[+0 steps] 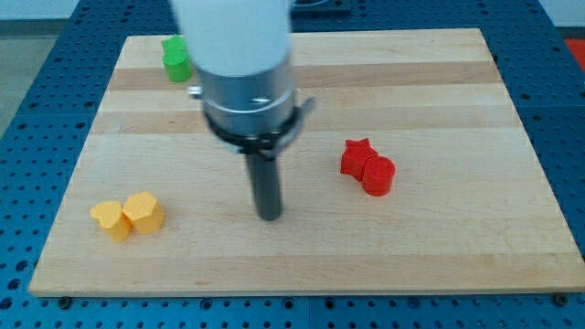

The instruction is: Place the red circle above the red star

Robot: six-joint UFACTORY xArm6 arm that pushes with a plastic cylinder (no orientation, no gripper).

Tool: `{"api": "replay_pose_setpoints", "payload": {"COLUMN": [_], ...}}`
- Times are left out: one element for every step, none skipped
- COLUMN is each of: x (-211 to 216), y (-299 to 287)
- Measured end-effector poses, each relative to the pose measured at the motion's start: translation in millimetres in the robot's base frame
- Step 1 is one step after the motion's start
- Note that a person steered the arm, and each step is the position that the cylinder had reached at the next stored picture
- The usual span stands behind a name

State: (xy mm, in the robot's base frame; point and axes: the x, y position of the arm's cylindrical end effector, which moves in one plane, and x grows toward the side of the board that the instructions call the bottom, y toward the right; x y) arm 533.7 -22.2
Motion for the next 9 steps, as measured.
{"api": "replay_pose_setpoints", "payload": {"x": [0,2,-4,-20,-33,-46,-62,-75,-94], "y": [56,100,115,115,116,117,118,135,140]}}
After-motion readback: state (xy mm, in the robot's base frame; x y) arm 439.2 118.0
